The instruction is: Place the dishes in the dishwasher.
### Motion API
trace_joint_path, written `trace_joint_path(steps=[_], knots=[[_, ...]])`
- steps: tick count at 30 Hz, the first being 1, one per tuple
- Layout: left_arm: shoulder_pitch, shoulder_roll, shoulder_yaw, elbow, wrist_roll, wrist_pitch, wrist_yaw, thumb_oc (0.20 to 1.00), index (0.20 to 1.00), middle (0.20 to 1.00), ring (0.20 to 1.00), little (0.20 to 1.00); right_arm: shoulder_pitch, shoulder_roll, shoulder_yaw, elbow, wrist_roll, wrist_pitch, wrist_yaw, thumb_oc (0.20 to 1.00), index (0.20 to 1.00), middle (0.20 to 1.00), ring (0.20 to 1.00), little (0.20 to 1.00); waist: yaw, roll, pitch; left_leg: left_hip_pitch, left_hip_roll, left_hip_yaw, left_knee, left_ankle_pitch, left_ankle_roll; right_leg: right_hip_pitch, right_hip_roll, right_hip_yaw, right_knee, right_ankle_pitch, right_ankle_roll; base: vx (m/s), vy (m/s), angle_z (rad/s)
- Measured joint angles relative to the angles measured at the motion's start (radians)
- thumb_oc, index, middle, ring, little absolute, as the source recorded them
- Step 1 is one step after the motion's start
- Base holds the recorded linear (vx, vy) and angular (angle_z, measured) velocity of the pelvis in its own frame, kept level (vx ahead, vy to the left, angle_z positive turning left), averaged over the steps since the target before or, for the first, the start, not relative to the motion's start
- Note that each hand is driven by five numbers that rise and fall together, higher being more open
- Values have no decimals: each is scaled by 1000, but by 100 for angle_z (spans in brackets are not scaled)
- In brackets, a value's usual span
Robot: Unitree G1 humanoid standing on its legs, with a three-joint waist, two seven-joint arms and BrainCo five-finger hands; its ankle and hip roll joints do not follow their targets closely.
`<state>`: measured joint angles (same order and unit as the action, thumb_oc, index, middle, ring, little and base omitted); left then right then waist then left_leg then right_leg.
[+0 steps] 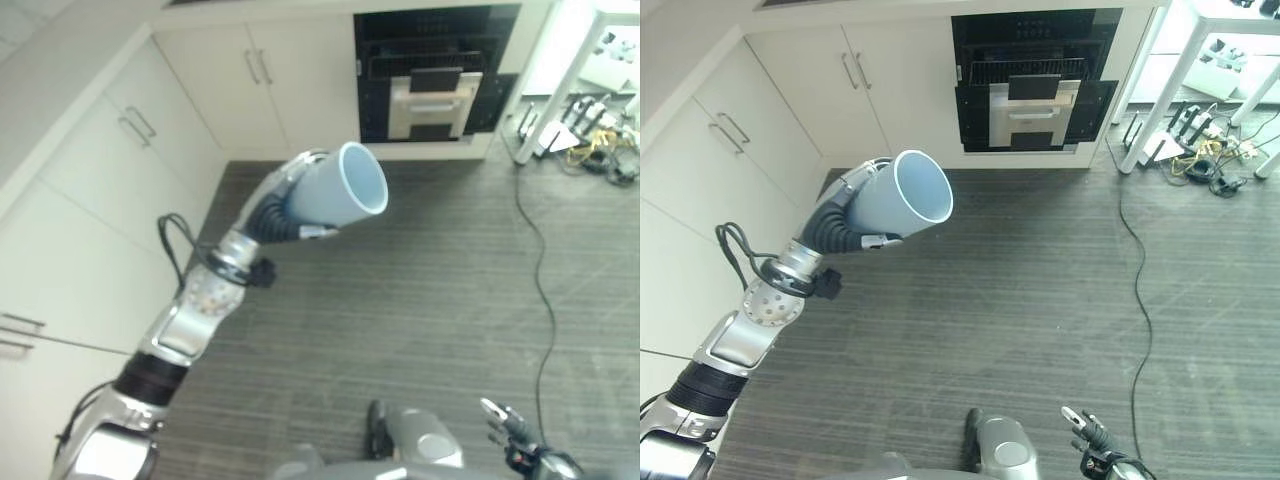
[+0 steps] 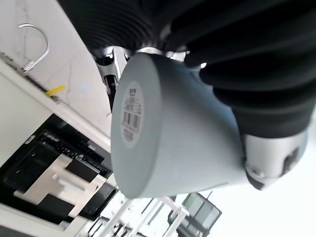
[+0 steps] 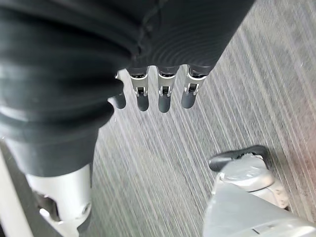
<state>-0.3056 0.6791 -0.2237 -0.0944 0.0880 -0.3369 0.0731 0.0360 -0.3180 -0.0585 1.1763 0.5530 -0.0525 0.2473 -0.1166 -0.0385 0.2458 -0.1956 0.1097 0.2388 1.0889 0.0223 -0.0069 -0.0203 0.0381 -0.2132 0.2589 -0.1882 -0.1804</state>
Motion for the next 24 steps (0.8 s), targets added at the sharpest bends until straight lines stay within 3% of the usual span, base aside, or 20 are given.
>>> trace_joint_path(steps=[1,2,4,5,7,8,9,10,11,12,13,14,15,16,18,19,20,21,22,24], knots=[[1,19,2,15,-8,-3,-5,200,200,200,200,200,1,6,8,20,-1,-2,4,1000,1000,1000,1000,1000,24,-22,-3,-90,-26,-4,-76,-65,20,57,5,37,-48,3,19,331,74,-83],[6,33,7,38,-25,-8,-5,200,200,200,200,200,-13,3,12,38,-2,-3,8,1000,1000,1000,1000,1000,44,-25,-1,-126,-61,-5,-248,-98,32,110,8,74,-85,3,26,405,145,-108],[31,53,18,76,-30,-9,-2,200,200,200,200,200,-30,-3,27,32,-4,-9,22,1000,1000,1000,1000,1000,38,-1,-9,-122,-85,38,-702,-82,43,221,32,124,-169,-1,37,485,187,-102],[39,52,21,80,-30,-12,3,200,200,200,200,200,-33,-14,50,28,-5,-10,21,1000,1000,1000,1000,1000,32,24,-17,-126,-99,6,-860,-78,35,252,47,146,-187,-12,56,595,157,-94],[69,53,23,101,-29,-23,8,200,200,200,200,200,-44,-31,103,32,-19,-3,23,1000,1000,1000,1000,1000,35,43,-26,-121,-205,-168,-1098,-47,39,324,36,246,-228,-30,84,597,135,-120],[94,39,38,112,-29,-25,12,200,200,200,200,200,-61,-36,107,54,-34,-2,28,1000,1000,1000,1000,1000,66,53,-24,-110,-227,-249,-1174,-33,42,340,29,314,-223,-43,106,422,117,-173],[123,35,44,115,-29,-23,17,200,200,200,200,200,-62,-35,109,75,-44,-2,29,1000,1000,1000,1000,1000,92,63,-26,-108,-234,-251,-1170,-22,46,373,29,342,-221,-55,132,392,149,-183],[148,37,47,112,-28,-25,17,200,200,200,200,200,-38,-32,111,71,-45,-3,29,1000,1000,1000,1000,1000,100,82,-30,-58,-216,-200,-1156,-23,145,430,57,331,-206,-77,194,574,259,-129],[157,11,48,112,-28,-23,17,200,200,200,200,200,4,-5,95,76,-46,-1,25,1000,1000,1000,1000,1000,78,28,-29,3,-216,-137,-1106,76,223,430,6,262,-55,-156,257,584,271,-116],[154,-1,49,113,-29,-21,12,200,200,200,200,200,-6,-16,79,94,-44,-3,23,1000,1000,1000,1000,1000,94,37,-30,32,-210,-149,-1104,80,226,385,-31,248,-42,-211,251,536,266,-118],[141,-2,58,115,-28,-22,0,200,200,200,200,200,-12,-21,78,83,-44,-7,19,1000,1000,1000,1000,1000,94,59,-28,47,-199,-148,-1089,91,224,328,-48,242,-53,-218,256,316,188,-127],[121,-2,71,116,-28,-23,-5,200,200,200,200,200,-8,-16,81,61,-50,-6,17,1000,1000,1000,1000,1000,85,60,-28,64,-203,-147,-1079,110,200,284,-69,224,-72,-192,257,272,181,-58],[79,-15,69,128,-28,-31,-11,200,200,200,200,200,10,0,83,31,-65,-6,9,1000,1000,1000,1000,1000,53,52,-24,86,-221,-148,-1065,82,149,251,-82,185,-21,-141,215,314,211,-11],[45,-22,66,132,-27,-49,-24,200,200,200,200,200,26,27,88,5,-73,-5,-10,1000,1000,1000,1000,1000,45,67,-22,122,-219,-152,-1060,69,131,168,-88,169,205,-120,250,233,160,24],[18,-22,64,130,-26,-49,-27,200,200,200,200,200,43,56,91,-34,-82,-5,-20,1000,1000,1000,1000,1000,41,57,-15,163,-232,-169,-1050,48,126,90,-100,174,410,-33,290,161,100,23],[19,-18,64,121,-25,-44,-27,200,200,200,200,200,49,58,90,-49,-96,-9,-19,1000,1000,1000,1000,1000,44,64,-8,198,-214,-174,-1064,36,134,24,-100,172,545,75,338,119,32,2],[18,-7,64,109,-24,-36,-24,200,200,200,200,200,41,55,90,-62,-106,-23,-19,1000,1000,1000,1000,1000,49,78,1,231,-193,-176,-1090,29,137,-42,-107,149,636,49,345,128,-76,-19],[16,-8,63,104,-24,-31,-18,200,200,200,200,200,29,43,90,-79,-111,-29,-22,1000,1000,1000,1000,1000,48,101,17,264,-169,-174,-1113,17,133,-106,-124,114,627,-21,328,122,-119,-27],[12,-8,63,103,-24,-25,-18,200,200,200,200,200,15,28,90,-97,-110,-27,-25,1000,1000,1000,1000,1000,43,112,37,299,-152,-171,-1130,5,120,-169,-144,98,527,-53,321,163,-287,-18],[-7,-7,60,108,-23,-13,-18,200,200,200,200,200,13,19,90,-104,-109,-21,-33,1000,1000,1000,1000,1000,36,109,46,324,-143,-173,-1142,-9,92,-197,-149,103,261,-39,318,145,-292,12]])
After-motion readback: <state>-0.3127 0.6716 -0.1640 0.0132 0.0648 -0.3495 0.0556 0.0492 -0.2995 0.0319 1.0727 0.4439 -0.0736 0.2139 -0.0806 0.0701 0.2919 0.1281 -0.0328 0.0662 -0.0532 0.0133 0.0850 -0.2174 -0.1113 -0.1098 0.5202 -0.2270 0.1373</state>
